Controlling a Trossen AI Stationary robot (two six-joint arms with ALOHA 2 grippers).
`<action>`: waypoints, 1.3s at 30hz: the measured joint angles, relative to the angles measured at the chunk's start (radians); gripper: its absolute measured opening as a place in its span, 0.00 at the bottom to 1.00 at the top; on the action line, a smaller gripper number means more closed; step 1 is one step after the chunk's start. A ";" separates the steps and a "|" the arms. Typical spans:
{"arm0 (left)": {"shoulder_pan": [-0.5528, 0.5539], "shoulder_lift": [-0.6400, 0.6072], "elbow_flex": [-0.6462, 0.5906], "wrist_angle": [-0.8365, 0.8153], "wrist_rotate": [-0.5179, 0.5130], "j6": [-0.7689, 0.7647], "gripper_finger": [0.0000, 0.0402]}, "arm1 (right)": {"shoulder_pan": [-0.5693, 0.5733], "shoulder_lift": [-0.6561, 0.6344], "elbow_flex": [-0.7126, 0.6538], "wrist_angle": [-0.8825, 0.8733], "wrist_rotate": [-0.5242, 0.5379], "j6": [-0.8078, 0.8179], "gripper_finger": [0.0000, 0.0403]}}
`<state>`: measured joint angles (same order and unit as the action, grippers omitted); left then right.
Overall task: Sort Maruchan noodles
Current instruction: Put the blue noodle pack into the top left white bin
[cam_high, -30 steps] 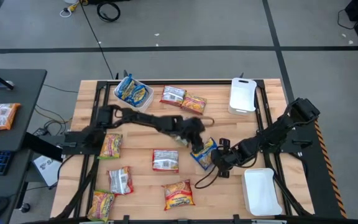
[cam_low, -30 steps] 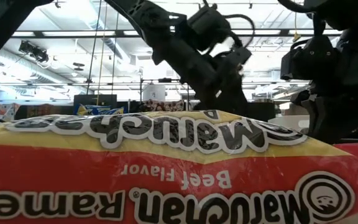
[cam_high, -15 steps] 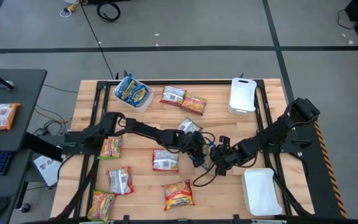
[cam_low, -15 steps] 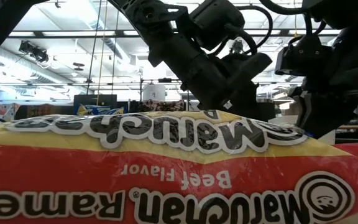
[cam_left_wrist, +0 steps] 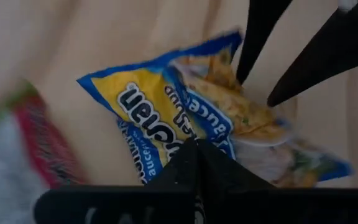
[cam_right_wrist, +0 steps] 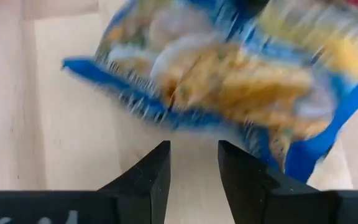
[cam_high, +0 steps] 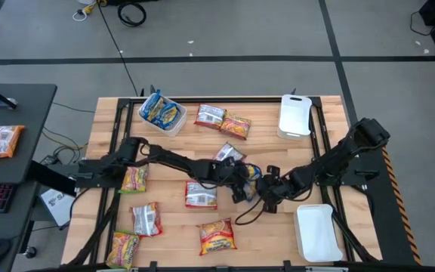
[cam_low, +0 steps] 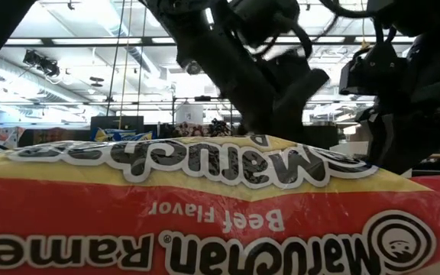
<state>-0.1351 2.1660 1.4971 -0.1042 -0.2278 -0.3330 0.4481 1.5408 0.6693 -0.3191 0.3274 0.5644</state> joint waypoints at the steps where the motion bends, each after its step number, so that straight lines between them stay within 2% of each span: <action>1: 0.002 -0.022 0.000 -0.013 -0.003 0.014 0.02 | 0.000 -0.004 0.000 -0.008 -0.013 0.013 0.35; 4: 0.011 -0.109 0.002 -0.137 -0.032 0.075 0.01 | 0.002 -0.018 0.000 -0.040 -0.036 0.064 0.34; 8: 0.048 -0.233 0.002 -0.406 -0.064 0.157 0.01 | 0.018 -0.040 0.000 -0.048 -0.053 0.121 0.34; 11: 0.098 -0.329 0.002 -0.621 -0.135 0.172 0.01 | 0.037 -0.044 0.000 -0.010 -0.065 0.125 0.34; 14: 0.164 -0.408 0.002 -0.846 -0.267 0.171 0.01 | 0.051 -0.045 0.000 0.024 -0.060 0.125 0.34; 17: 0.250 -0.463 0.001 -1.000 -0.459 0.165 0.00 | 0.061 -0.045 0.000 0.059 -0.048 0.125 0.34; 20: 0.351 -0.484 0.002 -1.050 -0.621 0.186 0.00 | 0.062 -0.045 0.000 0.085 -0.010 0.125 0.34; 22: 0.410 -0.480 0.001 -1.051 -0.681 0.243 0.00 | 0.062 -0.045 0.000 0.096 0.006 0.126 0.34; 27: 0.501 -0.419 0.001 -1.014 -0.693 0.515 0.00 | 0.064 -0.045 0.000 0.102 0.019 0.187 0.34; 30: 0.527 -0.382 0.001 -1.008 -0.694 0.609 0.00 | 0.080 -0.045 0.000 0.096 0.019 0.220 0.34; 35: 0.536 -0.329 0.001 -1.065 -0.689 0.606 0.00 | 0.121 -0.045 0.000 0.096 0.019 0.233 0.34; 39: 0.533 -0.300 0.001 -1.159 -0.626 0.582 0.00 | 0.148 -0.045 0.000 0.093 0.019 0.252 0.34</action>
<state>0.3976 1.8661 1.4979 -1.2635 -0.8533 0.2489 0.5957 1.4960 0.6697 -0.2264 0.3463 0.8165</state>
